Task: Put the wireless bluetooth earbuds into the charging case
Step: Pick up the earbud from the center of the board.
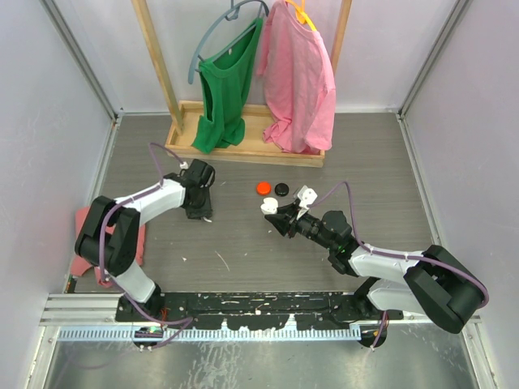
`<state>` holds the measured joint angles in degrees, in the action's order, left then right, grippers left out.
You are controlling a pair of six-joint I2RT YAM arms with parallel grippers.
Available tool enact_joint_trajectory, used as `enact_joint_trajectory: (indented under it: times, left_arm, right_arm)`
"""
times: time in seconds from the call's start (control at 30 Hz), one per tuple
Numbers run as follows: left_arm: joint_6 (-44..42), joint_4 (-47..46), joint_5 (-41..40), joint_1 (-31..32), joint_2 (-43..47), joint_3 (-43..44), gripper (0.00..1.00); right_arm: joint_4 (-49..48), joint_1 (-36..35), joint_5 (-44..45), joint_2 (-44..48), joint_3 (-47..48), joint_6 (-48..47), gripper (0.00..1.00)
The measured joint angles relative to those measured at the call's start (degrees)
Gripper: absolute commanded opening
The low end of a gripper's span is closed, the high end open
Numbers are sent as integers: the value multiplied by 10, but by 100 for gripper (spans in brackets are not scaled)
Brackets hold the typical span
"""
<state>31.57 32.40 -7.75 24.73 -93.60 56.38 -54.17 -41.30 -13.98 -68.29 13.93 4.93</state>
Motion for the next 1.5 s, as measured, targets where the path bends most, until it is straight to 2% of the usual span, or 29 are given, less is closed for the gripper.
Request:
enact_joint_trajectory:
  times: [0.5, 0.9, 1.17, 1.5]
  left_arm:
    - [-10, -6, 1, 0, -35, 16, 23]
    - [-14, -8, 1, 2, -28, 14, 13]
    - [-30, -9, -29, 37, 71, 2, 14]
    - [-84, -28, -117, 137, 217, 0, 15]
  right_arm:
    - [3, 0, 0, -7, 2, 0, 1]
    - [6, 0, 0, -7, 5, 0, 1]
    - [7, 0, 0, -7, 5, 0, 1]
    - [7, 0, 0, -7, 5, 0, 1]
